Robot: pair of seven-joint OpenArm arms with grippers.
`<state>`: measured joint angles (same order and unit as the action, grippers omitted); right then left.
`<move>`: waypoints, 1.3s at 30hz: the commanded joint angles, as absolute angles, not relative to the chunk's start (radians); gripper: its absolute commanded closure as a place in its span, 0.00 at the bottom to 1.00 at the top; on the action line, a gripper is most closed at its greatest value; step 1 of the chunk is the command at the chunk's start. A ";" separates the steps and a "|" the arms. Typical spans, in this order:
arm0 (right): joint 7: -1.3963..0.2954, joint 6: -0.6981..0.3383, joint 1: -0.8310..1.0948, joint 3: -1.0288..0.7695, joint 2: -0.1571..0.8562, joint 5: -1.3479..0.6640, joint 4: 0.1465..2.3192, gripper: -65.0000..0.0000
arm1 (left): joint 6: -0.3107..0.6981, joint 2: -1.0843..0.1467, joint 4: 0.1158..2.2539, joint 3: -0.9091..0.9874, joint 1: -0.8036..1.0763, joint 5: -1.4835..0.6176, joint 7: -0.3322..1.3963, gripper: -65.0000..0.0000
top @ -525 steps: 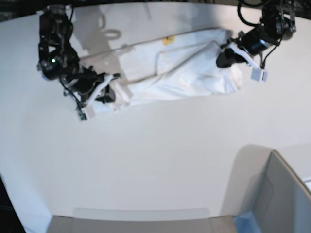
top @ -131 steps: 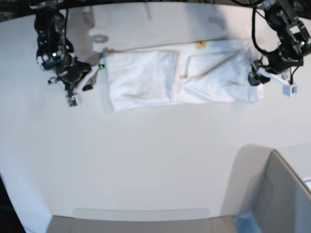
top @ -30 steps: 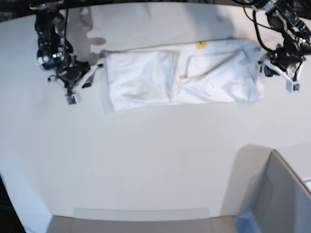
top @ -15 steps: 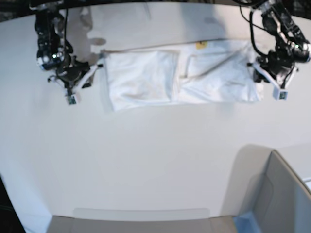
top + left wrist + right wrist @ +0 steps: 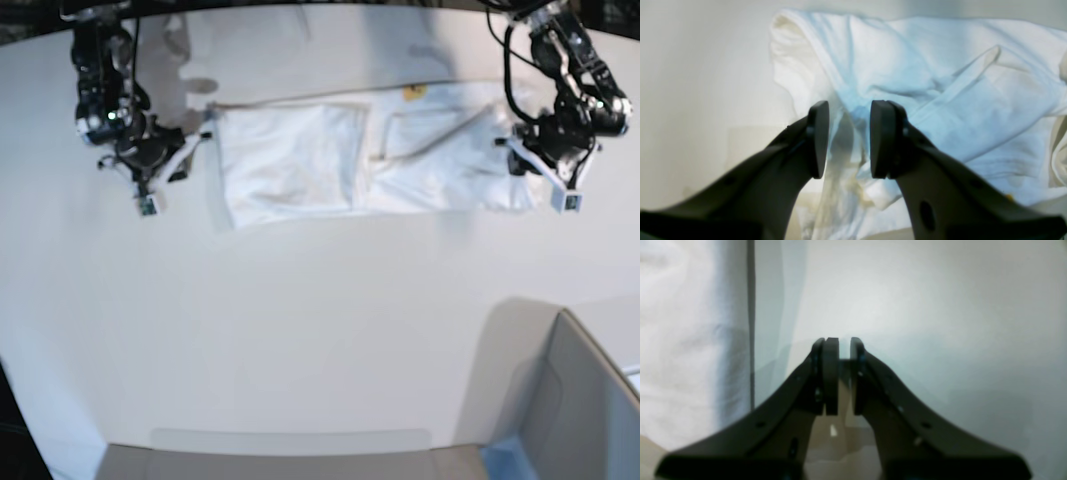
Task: Layout the t-shirt on the table in an organized manner, then fold the t-shirt properly
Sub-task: 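Reposition the left gripper along the strip's end and grasp it, then grasp both strip ends and lift them with both grippers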
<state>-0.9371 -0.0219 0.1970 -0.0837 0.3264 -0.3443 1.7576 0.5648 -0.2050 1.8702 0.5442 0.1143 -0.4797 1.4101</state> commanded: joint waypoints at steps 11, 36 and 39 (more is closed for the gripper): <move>-0.924 -0.021 0.188 -0.087 0.340 -0.349 1.770 0.90 | 0.561 -0.226 1.710 0.622 0.108 -0.489 1.354 0.67; -0.924 -0.022 0.188 -0.084 0.331 -0.211 1.776 0.90 | 0.698 -0.265 1.334 0.478 0.105 -0.493 1.202 1.00; -0.924 -0.022 0.188 -0.084 0.331 -0.211 1.778 0.90 | 0.698 -0.265 1.382 0.561 0.105 -0.492 1.225 1.00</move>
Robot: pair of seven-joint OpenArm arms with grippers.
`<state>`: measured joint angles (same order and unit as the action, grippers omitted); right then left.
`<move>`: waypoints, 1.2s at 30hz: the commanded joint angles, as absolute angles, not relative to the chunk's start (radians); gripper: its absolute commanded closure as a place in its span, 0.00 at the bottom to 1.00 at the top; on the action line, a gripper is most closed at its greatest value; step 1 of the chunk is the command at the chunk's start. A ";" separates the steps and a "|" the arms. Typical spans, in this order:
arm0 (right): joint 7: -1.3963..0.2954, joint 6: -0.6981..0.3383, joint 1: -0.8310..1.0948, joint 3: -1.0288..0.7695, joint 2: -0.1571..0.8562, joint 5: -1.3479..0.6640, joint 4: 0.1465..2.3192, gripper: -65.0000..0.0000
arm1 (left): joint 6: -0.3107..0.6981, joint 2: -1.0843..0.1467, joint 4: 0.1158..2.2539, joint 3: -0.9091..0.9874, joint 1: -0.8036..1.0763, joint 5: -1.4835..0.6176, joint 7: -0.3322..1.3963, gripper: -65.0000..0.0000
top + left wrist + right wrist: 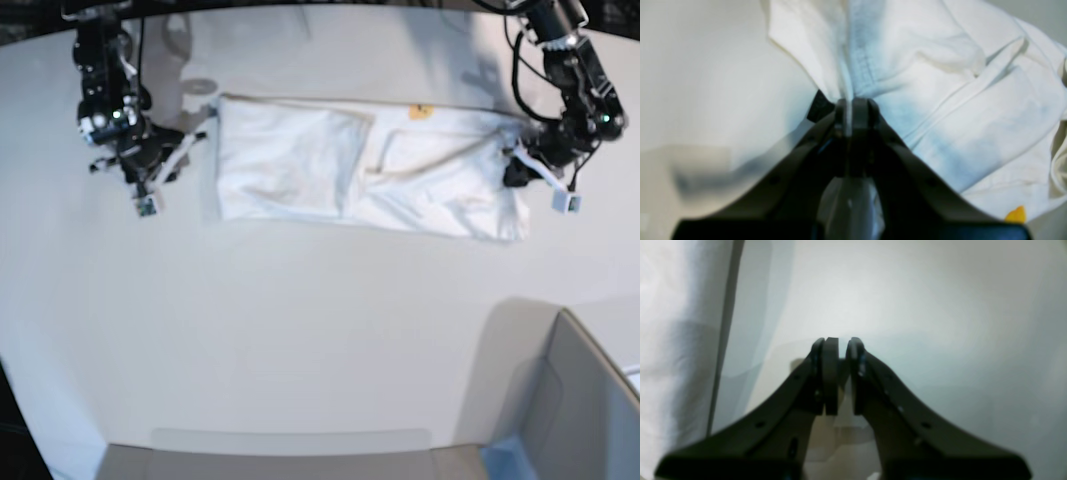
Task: Layout the t-shirt on the table in an organized manner, then fold the t-shirt properly
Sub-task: 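Grasp both strip ends and lift them with both grippers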
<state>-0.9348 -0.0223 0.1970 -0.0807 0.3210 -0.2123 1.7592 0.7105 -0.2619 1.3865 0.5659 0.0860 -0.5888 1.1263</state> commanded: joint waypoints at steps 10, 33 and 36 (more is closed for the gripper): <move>-0.921 -0.028 0.185 -0.084 0.286 -0.211 1.778 0.90 | 0.698 -0.262 1.770 0.676 0.102 -0.493 1.396 1.00; -0.920 -0.028 0.177 0.076 0.268 -0.211 1.781 0.90 | 0.698 -0.157 2.038 0.481 0.105 -0.493 1.396 1.00; -0.920 -0.028 0.171 0.108 0.268 -0.208 1.781 0.90 | 0.698 -0.110 2.038 0.452 0.104 -0.495 1.396 1.00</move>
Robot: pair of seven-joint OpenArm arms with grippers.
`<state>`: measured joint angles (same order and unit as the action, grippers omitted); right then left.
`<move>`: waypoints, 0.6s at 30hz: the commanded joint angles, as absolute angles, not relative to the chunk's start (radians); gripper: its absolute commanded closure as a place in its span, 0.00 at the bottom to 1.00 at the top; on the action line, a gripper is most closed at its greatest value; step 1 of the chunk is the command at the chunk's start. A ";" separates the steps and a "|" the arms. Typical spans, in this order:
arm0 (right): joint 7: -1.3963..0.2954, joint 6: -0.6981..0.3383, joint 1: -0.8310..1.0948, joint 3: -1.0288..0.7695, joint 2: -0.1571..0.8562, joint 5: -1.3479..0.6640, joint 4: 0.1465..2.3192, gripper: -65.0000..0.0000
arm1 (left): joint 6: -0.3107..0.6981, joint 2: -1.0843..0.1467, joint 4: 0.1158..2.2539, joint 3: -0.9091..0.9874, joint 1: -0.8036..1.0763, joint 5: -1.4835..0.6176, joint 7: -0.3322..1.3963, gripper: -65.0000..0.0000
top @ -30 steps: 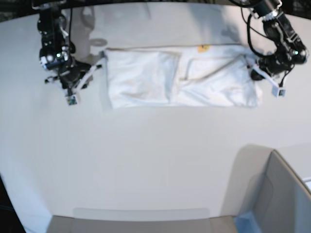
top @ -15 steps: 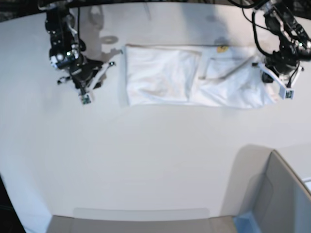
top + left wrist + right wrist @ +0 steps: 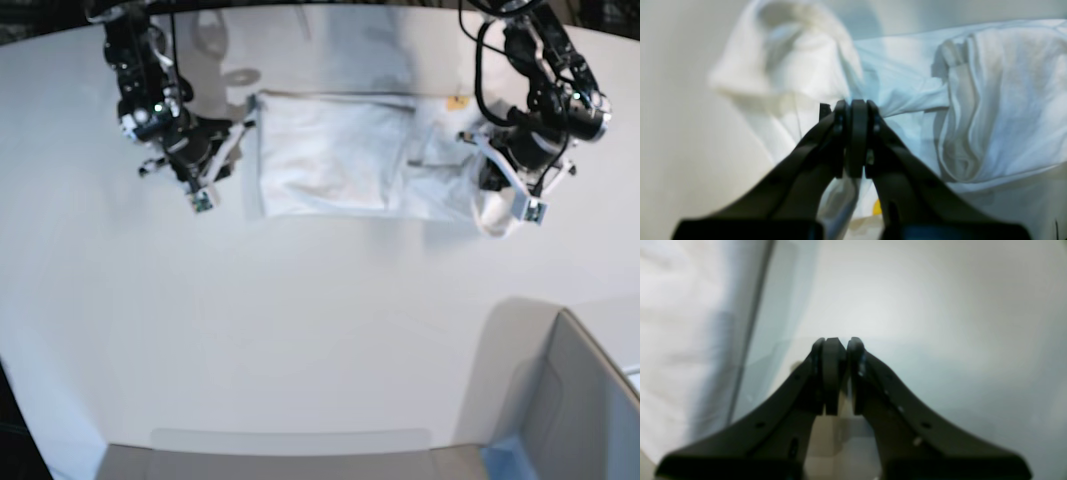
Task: Layout the t-shirt on the table in an organized manner, then fold the t-shirt properly
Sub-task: 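Grasp both strip ends and lift them with both grippers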
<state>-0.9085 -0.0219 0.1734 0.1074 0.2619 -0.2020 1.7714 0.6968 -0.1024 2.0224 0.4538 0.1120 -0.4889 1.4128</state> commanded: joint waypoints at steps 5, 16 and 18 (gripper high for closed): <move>-0.920 -0.028 0.163 0.145 0.268 -0.208 1.781 0.90 | 0.698 -0.088 2.040 0.407 0.101 -0.496 1.396 1.00; -0.920 -0.028 0.131 0.197 0.266 -0.208 1.773 0.90 | 0.698 -0.088 2.046 0.418 0.101 -0.845 1.396 1.00; -0.920 -0.028 0.130 0.197 0.265 -0.206 1.770 0.90 | 0.698 -0.081 2.046 0.415 0.101 -0.858 1.396 1.00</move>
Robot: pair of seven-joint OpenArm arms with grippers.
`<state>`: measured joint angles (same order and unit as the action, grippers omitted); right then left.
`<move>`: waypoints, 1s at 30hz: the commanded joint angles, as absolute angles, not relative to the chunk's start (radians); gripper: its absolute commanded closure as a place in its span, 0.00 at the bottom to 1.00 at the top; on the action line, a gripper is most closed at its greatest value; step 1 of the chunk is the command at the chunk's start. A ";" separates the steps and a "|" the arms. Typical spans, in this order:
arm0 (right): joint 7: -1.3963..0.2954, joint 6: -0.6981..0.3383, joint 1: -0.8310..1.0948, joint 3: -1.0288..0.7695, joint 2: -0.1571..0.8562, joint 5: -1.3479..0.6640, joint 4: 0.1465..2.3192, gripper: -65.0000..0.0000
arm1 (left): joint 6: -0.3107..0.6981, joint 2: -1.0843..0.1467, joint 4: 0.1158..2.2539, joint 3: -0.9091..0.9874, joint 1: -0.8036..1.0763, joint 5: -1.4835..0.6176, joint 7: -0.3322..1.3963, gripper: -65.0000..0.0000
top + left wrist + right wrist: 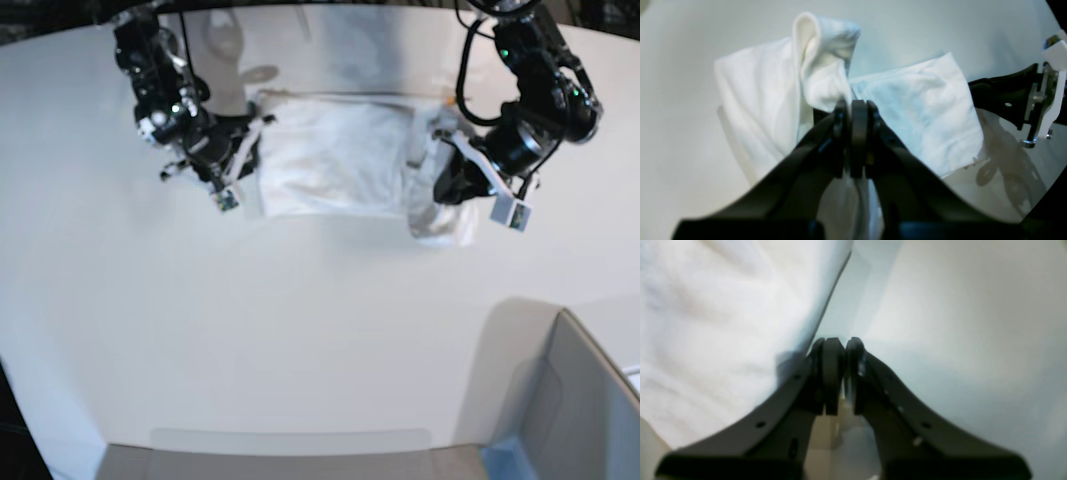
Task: Layout the t-shirt on the table in an organized manner, then fold the t-shirt properly
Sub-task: 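Grasp both strip ends and lift them with both grippers, then fold both strip ends inward toward each other over the middle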
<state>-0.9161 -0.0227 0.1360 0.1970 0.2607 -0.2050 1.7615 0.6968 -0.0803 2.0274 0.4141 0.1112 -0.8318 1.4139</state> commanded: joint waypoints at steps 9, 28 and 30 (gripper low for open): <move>-0.921 -0.028 0.130 0.197 0.248 -0.205 1.770 0.90 | 0.698 -0.245 2.046 0.562 -0.021 -0.891 1.396 1.00; -0.921 -0.027 0.097 0.203 0.209 -0.203 1.721 0.90 | 0.698 -0.242 2.046 0.421 0.047 -0.997 1.396 1.00; -0.921 -0.025 0.099 0.203 0.209 -0.203 1.721 0.90 | 0.698 -0.243 2.046 0.420 0.047 -0.997 1.396 1.00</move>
